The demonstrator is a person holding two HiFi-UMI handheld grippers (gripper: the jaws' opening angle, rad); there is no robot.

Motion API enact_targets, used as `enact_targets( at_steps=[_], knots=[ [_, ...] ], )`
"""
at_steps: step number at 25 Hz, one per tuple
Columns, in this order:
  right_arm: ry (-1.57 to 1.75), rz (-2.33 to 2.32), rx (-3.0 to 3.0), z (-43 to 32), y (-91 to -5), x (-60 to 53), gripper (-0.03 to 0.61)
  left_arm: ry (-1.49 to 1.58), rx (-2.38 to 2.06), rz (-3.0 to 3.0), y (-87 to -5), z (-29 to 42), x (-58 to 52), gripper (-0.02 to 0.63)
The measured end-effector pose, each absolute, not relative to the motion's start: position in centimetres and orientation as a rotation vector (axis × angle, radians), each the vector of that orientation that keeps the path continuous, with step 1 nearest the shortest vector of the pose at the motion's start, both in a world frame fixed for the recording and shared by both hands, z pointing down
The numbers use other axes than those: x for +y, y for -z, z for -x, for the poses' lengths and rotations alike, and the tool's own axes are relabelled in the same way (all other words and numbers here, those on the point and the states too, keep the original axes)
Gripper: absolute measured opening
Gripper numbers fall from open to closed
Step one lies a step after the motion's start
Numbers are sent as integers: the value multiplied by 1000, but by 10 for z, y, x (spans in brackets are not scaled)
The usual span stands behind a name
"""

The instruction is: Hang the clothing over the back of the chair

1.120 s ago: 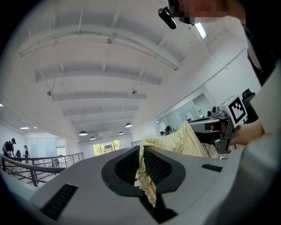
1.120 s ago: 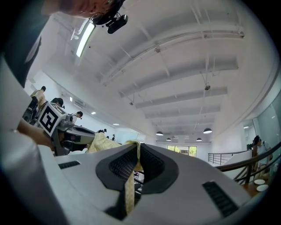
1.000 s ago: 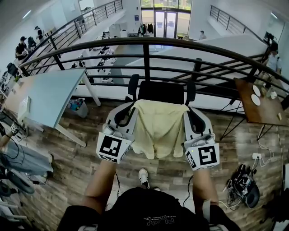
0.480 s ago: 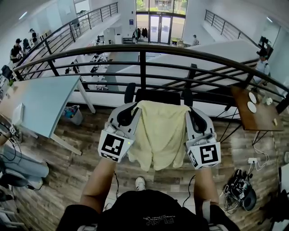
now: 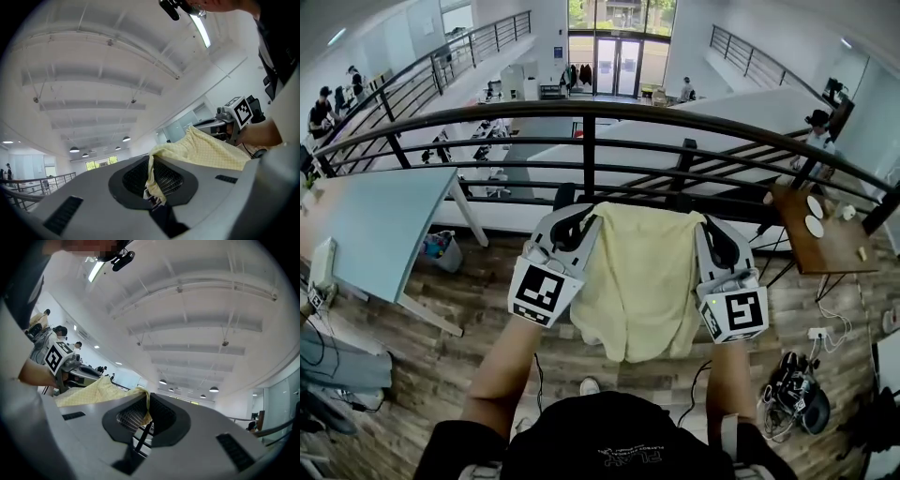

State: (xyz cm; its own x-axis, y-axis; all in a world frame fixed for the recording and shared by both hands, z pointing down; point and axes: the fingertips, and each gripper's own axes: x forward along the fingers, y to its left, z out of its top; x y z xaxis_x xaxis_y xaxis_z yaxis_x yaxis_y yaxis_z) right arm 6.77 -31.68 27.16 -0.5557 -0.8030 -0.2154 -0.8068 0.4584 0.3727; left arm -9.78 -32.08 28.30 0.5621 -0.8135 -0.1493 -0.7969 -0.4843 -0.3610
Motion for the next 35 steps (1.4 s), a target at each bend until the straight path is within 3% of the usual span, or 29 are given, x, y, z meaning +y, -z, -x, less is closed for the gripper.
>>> enact_targets(
  at_steps=[35],
  knots=[
    [-701, 1437, 2921, -62, -299, -412, 32, 237, 1209, 2504, -314, 100, -416, 34]
  ],
)
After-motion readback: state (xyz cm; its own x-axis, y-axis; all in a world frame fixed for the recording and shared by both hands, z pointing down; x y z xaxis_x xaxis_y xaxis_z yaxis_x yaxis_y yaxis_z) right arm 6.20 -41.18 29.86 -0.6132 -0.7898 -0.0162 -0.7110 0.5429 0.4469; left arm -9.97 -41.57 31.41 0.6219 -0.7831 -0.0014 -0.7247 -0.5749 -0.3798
